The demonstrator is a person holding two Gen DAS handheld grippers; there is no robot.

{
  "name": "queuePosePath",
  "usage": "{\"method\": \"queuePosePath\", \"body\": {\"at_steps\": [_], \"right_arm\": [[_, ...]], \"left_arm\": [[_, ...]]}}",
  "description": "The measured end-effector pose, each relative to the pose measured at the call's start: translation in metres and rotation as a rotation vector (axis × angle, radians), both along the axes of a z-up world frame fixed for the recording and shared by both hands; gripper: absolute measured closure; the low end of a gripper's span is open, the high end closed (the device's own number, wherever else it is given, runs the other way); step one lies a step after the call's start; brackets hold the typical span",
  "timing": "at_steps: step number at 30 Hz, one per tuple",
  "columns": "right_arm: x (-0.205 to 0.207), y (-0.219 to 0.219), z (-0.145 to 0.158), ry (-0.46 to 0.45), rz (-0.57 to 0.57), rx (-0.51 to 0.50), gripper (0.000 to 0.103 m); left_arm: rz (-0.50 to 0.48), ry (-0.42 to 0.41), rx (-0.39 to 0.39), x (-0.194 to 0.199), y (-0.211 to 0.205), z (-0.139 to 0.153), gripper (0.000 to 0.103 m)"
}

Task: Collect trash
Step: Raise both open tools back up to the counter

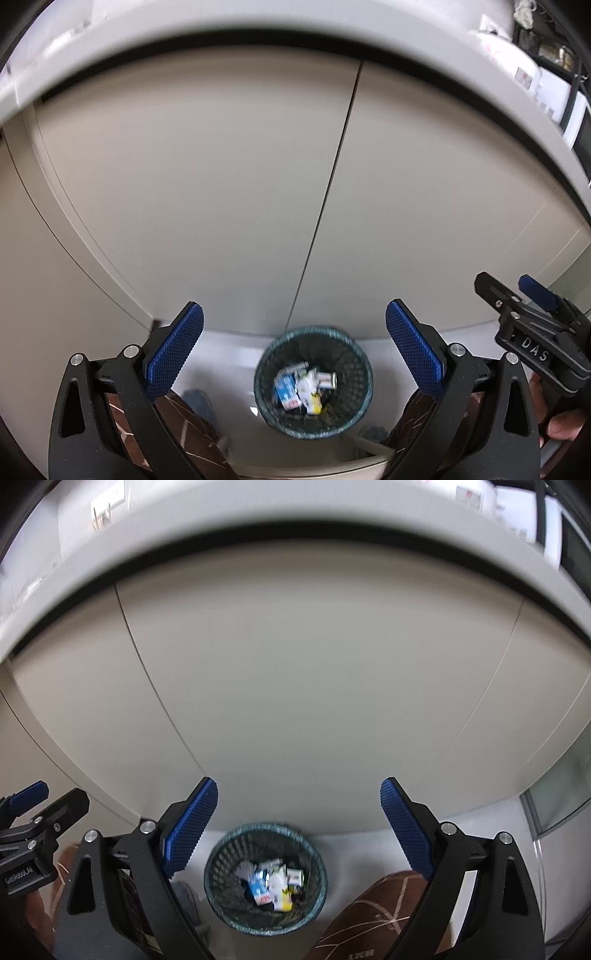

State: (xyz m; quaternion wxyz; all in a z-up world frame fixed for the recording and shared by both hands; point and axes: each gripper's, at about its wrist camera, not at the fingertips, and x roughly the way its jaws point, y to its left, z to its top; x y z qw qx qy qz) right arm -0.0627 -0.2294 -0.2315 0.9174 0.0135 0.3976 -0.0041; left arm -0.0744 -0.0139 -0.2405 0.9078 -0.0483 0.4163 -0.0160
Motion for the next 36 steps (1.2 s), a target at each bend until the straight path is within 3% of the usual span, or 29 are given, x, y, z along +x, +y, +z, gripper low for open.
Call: {"method": "queuePosePath", "body": {"at_steps": [15, 26, 32, 36], "right_arm": [[-0.027, -0.007, 0.153, -0.251, 0.015, -0.076, 0.017], [-0.008, -0.01, 0.246, -0.34, 0.008, -0.083, 0.017], [0.017, -0.015, 0.278, -0.351, 0.001, -0.069, 0.017], [0.039, -0.024, 0.284, -0.327, -0.008, -0.036, 0.017]], "left_arm": [[0.018, -0.16, -0.029, -0.013, -0.001, 0.139, 0.006], [-0.016, -0.264, 0.008, 0.008, -0.016, 0.223, 0.006], [-0.021, -0.317, 0.039, 0.027, -0.03, 0.262, 0.006], [-0.021, -0.304, 0.027, 0.049, -0.033, 0.274, 0.006]]}}
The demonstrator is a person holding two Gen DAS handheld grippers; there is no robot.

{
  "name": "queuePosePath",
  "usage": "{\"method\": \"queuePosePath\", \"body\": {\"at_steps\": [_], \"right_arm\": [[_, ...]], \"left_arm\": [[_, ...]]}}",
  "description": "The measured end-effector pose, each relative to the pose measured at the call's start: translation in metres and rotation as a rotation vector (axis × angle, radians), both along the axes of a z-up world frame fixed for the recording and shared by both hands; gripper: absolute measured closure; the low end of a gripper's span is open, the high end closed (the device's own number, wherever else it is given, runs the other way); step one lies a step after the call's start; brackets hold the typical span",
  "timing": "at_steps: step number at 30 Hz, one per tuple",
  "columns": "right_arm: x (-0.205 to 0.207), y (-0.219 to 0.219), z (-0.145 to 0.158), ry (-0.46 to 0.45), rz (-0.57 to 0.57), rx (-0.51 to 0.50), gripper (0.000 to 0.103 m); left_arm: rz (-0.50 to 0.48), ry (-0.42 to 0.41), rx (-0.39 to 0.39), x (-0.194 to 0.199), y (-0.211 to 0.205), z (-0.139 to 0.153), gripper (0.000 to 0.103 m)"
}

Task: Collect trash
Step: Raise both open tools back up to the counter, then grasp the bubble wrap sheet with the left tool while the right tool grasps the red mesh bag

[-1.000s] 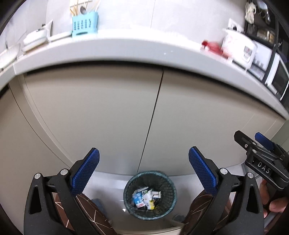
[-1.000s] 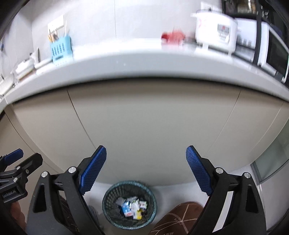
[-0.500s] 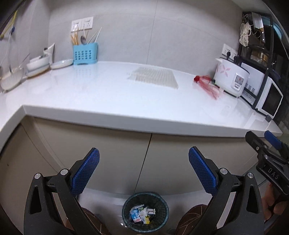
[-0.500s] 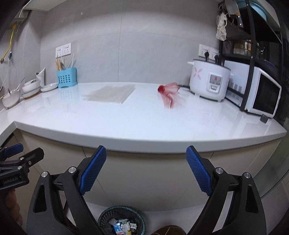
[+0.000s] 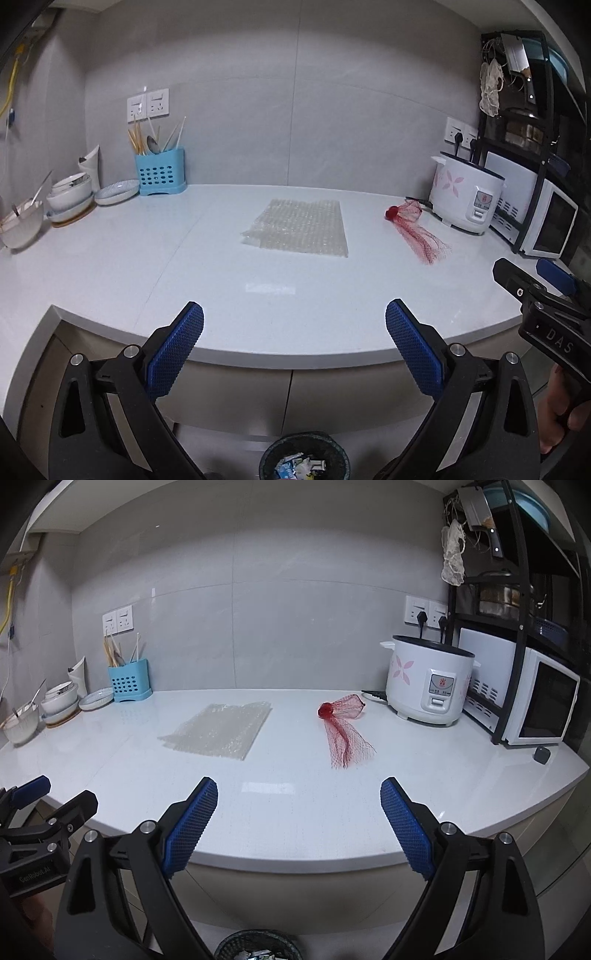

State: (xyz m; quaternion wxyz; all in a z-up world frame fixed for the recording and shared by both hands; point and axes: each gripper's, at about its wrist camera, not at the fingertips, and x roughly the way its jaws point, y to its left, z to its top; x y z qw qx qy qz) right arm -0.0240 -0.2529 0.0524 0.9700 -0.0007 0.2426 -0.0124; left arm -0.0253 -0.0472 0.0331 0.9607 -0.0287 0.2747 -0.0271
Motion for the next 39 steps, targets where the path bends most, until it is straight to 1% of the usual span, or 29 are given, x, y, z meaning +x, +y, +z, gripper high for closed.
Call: {"method": "queuePosePath", "body": {"at_steps": [2, 5, 9, 15, 20, 22, 24, 28, 31, 35, 38, 39], "right_arm": [[0.013, -0.005, 0.001, 0.014, -0.004, 0.012, 0.017], [0.036, -0.013, 0.002, 0.038, -0.01, 0.032, 0.017], [0.077, -0.025, -0.001, 0.078, -0.024, 0.04, 0.017], [0.147, -0.044, -0.017, 0.135, -0.054, 0.043, 0.017], [0.211, -0.056, -0.029, 0.168, -0.09, 0.04, 0.017], [0.237, -0.054, -0.035, 0.193, -0.099, 0.01, 0.017], [0.263, -0.052, -0.044, 0.226, -0.103, -0.002, 0.017], [0.31, -0.054, -0.06, 0.267, -0.121, -0.01, 0.017], [0.342, -0.058, -0.068, 0.305, -0.134, 0.003, 0.017], [0.384, -0.066, -0.074, 0.342, -0.152, 0.028, 0.017], [0.415, -0.075, -0.084, 0.383, -0.179, 0.064, 0.017], [0.427, -0.078, -0.089, 0.399, -0.182, 0.091, 0.017]], "left_arm": [[-0.006, 0.015, -0.006, 0.014, -0.001, 0.002, 0.006], [0.0, 0.027, 0.006, 0.035, -0.002, 0.002, 0.006], [0.001, 0.065, 0.009, 0.072, -0.006, -0.002, 0.006], [0.009, 0.116, 0.02, 0.137, -0.015, -0.009, 0.006], [-0.002, 0.164, 0.04, 0.2, -0.028, -0.019, 0.006], [-0.007, 0.175, 0.064, 0.222, -0.035, -0.025, 0.006], [-0.013, 0.205, 0.085, 0.247, -0.042, -0.036, 0.006], [-0.033, 0.276, 0.065, 0.29, -0.05, -0.054, 0.006], [-0.036, 0.312, 0.049, 0.318, -0.054, -0.063, 0.006], [-0.034, 0.342, 0.076, 0.354, -0.064, -0.074, 0.006], [-0.048, 0.378, 0.078, 0.378, -0.071, -0.083, 0.006], [-0.047, 0.384, 0.083, 0.384, -0.073, -0.085, 0.006]]}}
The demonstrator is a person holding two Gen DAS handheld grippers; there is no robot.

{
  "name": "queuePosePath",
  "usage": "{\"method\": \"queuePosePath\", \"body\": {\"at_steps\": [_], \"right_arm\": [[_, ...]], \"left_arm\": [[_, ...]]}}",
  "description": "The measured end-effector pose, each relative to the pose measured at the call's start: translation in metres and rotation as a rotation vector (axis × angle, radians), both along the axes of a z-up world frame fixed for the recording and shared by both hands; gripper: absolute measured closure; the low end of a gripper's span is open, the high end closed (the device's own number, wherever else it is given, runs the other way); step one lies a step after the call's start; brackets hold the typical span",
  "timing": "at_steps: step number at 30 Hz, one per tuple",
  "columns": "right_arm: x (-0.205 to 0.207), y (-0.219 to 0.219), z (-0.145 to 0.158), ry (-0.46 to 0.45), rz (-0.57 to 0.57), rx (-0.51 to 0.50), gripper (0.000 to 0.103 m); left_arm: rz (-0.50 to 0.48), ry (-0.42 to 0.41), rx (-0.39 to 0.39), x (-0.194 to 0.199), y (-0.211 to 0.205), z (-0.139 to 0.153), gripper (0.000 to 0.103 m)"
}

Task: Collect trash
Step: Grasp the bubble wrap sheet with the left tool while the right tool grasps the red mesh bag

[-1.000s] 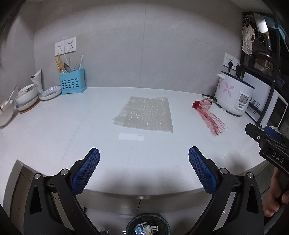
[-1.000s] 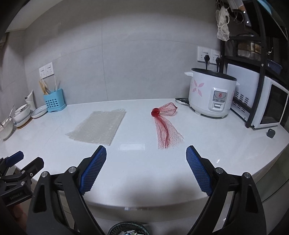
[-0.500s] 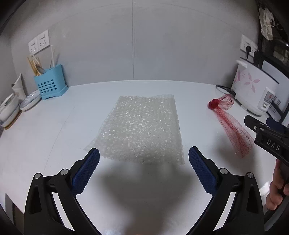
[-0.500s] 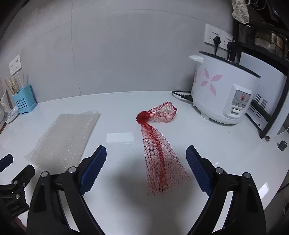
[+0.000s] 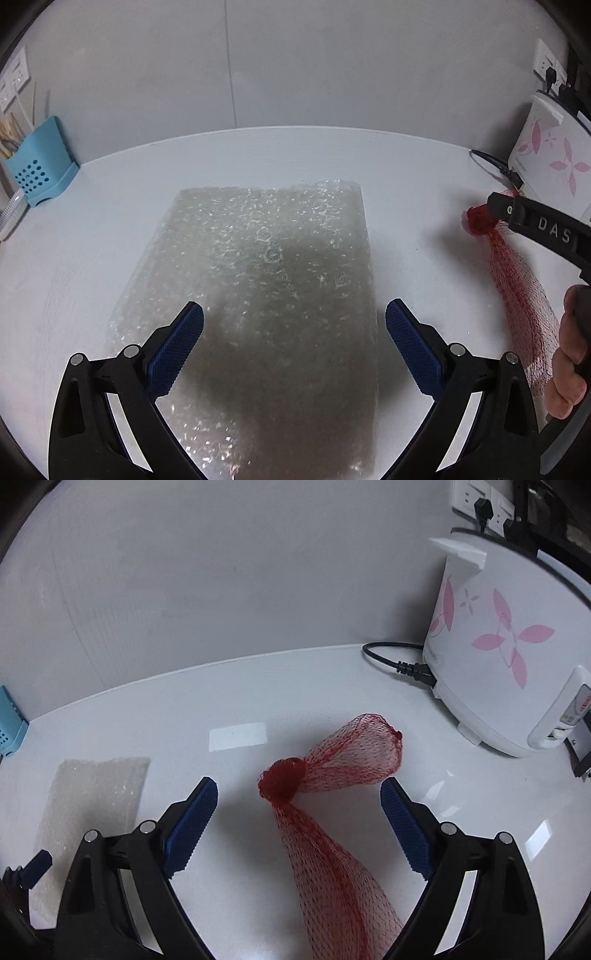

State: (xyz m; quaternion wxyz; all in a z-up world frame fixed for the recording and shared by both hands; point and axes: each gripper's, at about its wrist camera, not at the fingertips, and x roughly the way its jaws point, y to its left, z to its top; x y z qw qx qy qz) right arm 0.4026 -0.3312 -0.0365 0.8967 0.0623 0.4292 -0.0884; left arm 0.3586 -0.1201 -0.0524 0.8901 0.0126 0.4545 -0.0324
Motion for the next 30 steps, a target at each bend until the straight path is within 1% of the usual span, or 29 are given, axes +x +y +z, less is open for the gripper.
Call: {"method": "queuePosePath", "body": {"at_steps": [3, 5, 9, 12, 13, 15, 17, 18, 20, 21, 22, 23, 24, 25, 26, 27, 28, 29, 30], "right_arm": [[0.02, -0.004, -0.01, 0.034, -0.02, 0.016, 0.017], [0.029, -0.006, -0.017, 0.042, -0.035, 0.009, 0.017], [0.035, -0.008, -0.026, 0.063, -0.019, 0.013, 0.017], [0.039, -0.01, -0.027, 0.04, -0.035, -0.024, 0.017], [0.042, -0.012, -0.029, 0.047, -0.042, -0.032, 0.017], [0.046, -0.017, -0.035, 0.052, -0.047, -0.017, 0.017], [0.05, -0.021, -0.04, 0.059, -0.043, -0.006, 0.017], [0.051, -0.023, -0.042, 0.062, -0.047, 0.001, 0.017], [0.054, -0.027, -0.046, 0.055, -0.05, 0.017, 0.017], [0.056, -0.03, -0.049, 0.057, -0.061, 0.015, 0.017], [0.058, -0.032, -0.052, 0.058, -0.071, 0.011, 0.017], [0.059, -0.034, -0.055, 0.053, -0.078, -0.003, 0.017], [0.06, -0.035, -0.055, 0.054, -0.079, -0.007, 0.018], [0.06, -0.037, -0.055, 0.043, -0.077, 0.003, 0.023], [0.058, -0.037, -0.055, 0.038, -0.079, 0.002, 0.03], [0.058, -0.037, -0.055, 0.036, -0.081, -0.004, 0.032], [0.058, -0.038, -0.056, 0.035, -0.081, -0.012, 0.04], [0.058, -0.038, -0.056, 0.033, -0.08, -0.018, 0.05], [0.057, -0.037, -0.055, 0.03, -0.078, -0.023, 0.055]], "left_arm": [[0.014, 0.016, 0.003, 0.014, 0.0, -0.009, 0.006], [0.021, 0.051, -0.002, 0.02, 0.0, -0.015, 0.006], [0.036, 0.064, 0.014, 0.023, -0.003, -0.015, 0.007], [0.032, 0.055, 0.046, 0.025, -0.008, -0.019, 0.006], [0.029, 0.05, 0.052, 0.023, -0.009, -0.02, 0.007], [0.034, 0.048, 0.056, 0.022, -0.012, -0.019, 0.011], [0.038, 0.042, 0.063, 0.019, -0.012, -0.018, 0.024], [0.041, 0.039, 0.067, 0.018, -0.011, -0.017, 0.027], [0.035, 0.031, 0.072, 0.016, -0.012, -0.016, 0.04], [0.031, 0.029, 0.074, 0.015, -0.012, -0.015, 0.044], [0.034, 0.025, 0.081, 0.015, -0.011, -0.014, 0.056], [0.043, 0.019, 0.097, 0.015, -0.01, -0.013, 0.073], [0.061, 0.013, 0.124, 0.015, -0.009, -0.014, 0.082], [0.066, 0.01, 0.125, 0.016, -0.007, -0.014, 0.087], [0.062, 0.008, 0.122, 0.016, -0.007, -0.013, 0.087], [0.06, 0.006, 0.122, 0.016, -0.006, -0.013, 0.087], [0.058, 0.003, 0.125, 0.016, -0.006, -0.013, 0.088], [0.055, 0.001, 0.126, 0.016, -0.006, -0.013, 0.088], [0.052, -0.001, 0.124, 0.015, -0.006, -0.012, 0.088]]}}
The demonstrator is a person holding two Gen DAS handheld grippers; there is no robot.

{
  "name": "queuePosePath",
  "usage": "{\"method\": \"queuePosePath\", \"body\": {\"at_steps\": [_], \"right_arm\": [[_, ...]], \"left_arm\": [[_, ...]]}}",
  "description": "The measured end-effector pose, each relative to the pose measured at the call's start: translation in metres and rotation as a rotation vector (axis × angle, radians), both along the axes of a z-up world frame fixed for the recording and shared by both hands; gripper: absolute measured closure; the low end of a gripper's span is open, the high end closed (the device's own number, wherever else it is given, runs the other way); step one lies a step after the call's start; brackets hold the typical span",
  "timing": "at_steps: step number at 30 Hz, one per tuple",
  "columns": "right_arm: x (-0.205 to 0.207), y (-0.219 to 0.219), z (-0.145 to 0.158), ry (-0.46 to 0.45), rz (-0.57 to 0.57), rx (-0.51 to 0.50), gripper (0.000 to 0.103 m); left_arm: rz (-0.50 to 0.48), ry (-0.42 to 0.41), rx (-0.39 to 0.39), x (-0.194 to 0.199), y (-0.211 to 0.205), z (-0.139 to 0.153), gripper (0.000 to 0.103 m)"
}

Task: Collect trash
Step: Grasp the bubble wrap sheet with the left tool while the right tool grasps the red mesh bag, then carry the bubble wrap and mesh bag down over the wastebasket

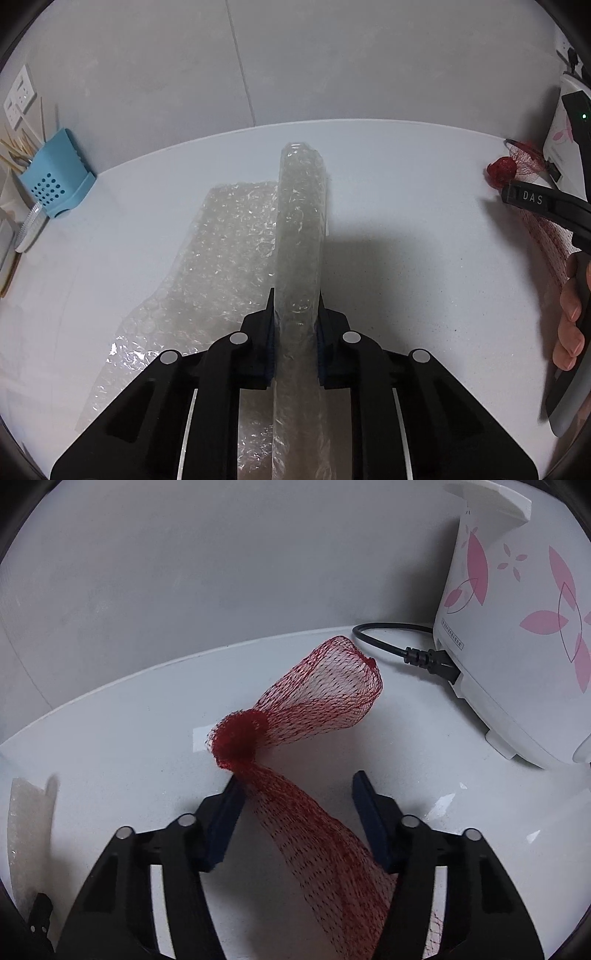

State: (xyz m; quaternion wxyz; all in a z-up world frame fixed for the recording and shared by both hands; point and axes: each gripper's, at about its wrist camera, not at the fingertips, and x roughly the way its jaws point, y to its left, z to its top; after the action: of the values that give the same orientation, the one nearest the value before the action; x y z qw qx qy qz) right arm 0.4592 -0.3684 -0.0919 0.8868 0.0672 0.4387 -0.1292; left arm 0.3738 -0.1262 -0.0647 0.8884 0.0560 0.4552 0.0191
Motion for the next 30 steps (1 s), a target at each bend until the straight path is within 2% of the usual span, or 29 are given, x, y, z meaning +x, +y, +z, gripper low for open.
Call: {"method": "queuePosePath", "body": {"at_steps": [2, 4, 8, 11, 22, 25, 27, 30], "right_arm": [[-0.002, 0.002, 0.003, -0.004, 0.006, 0.004, 0.08], [-0.002, 0.001, 0.005, -0.003, 0.023, 0.019, 0.1], [-0.004, -0.003, 0.006, -0.005, 0.033, 0.055, 0.102], [-0.007, -0.003, 0.01, -0.026, 0.036, 0.046, 0.102], [-0.058, 0.028, 0.035, -0.115, 0.07, 0.01, 0.102], [-0.067, 0.034, 0.042, -0.091, 0.049, -0.038, 0.102], [-0.077, 0.036, 0.045, -0.082, 0.056, -0.024, 0.102], [-0.095, 0.033, 0.05, -0.084, 0.062, 0.001, 0.102]], "left_arm": [[-0.006, -0.003, -0.012, 0.0, 0.001, 0.001, 0.088], [-0.009, -0.008, -0.026, 0.001, 0.004, 0.002, 0.089], [-0.016, -0.019, -0.036, 0.0, 0.007, 0.003, 0.091], [-0.018, -0.03, -0.046, 0.0, 0.008, 0.006, 0.091], [-0.016, -0.114, -0.076, -0.012, 0.015, 0.021, 0.092], [0.019, -0.128, -0.059, -0.019, 0.021, 0.018, 0.092], [0.012, -0.112, -0.071, -0.024, 0.024, 0.02, 0.092], [0.029, -0.164, -0.038, -0.043, 0.028, 0.036, 0.092]]}}
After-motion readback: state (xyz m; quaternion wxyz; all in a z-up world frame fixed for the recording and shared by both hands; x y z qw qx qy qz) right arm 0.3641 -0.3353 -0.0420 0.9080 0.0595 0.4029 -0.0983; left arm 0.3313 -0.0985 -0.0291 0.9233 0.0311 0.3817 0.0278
